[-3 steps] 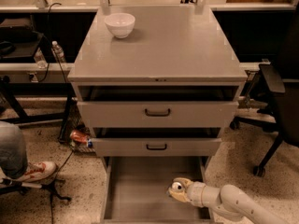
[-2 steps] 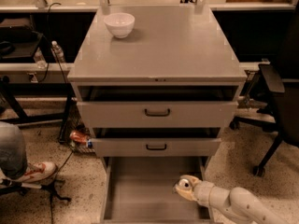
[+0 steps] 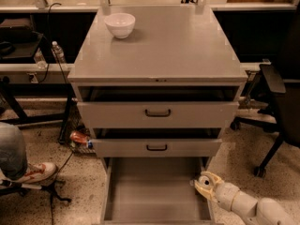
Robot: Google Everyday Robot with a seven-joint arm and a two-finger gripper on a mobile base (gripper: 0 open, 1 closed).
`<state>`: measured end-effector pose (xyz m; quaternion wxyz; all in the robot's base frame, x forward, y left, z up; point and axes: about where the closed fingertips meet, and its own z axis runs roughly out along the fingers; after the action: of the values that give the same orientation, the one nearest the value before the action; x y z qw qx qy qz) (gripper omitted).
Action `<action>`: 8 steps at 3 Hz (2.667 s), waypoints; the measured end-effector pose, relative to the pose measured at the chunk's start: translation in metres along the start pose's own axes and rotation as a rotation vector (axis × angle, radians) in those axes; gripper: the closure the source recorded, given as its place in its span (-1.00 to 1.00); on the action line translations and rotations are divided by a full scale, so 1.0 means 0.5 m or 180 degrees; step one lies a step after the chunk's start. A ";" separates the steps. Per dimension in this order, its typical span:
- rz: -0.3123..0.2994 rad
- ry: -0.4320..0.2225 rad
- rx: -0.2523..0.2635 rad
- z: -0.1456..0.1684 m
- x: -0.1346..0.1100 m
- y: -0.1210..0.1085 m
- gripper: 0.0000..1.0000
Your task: Pick redbull can from bottom drawer and place on counter
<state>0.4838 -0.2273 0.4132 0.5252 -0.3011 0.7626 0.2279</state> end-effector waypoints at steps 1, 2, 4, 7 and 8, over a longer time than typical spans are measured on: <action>0.0004 -0.0018 -0.0010 0.000 -0.003 -0.001 1.00; 0.0019 -0.0084 -0.0042 0.001 -0.014 -0.005 1.00; -0.0287 -0.0760 -0.0212 -0.107 -0.208 -0.047 1.00; -0.0591 -0.1421 -0.0644 -0.209 -0.393 -0.045 1.00; -0.0675 -0.1568 -0.0616 -0.234 -0.440 -0.054 1.00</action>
Offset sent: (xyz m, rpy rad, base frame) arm 0.0062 -0.0047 0.0126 0.0449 -0.0225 0.0106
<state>0.4838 -0.2758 0.6593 0.6844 -0.3635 0.5509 0.3098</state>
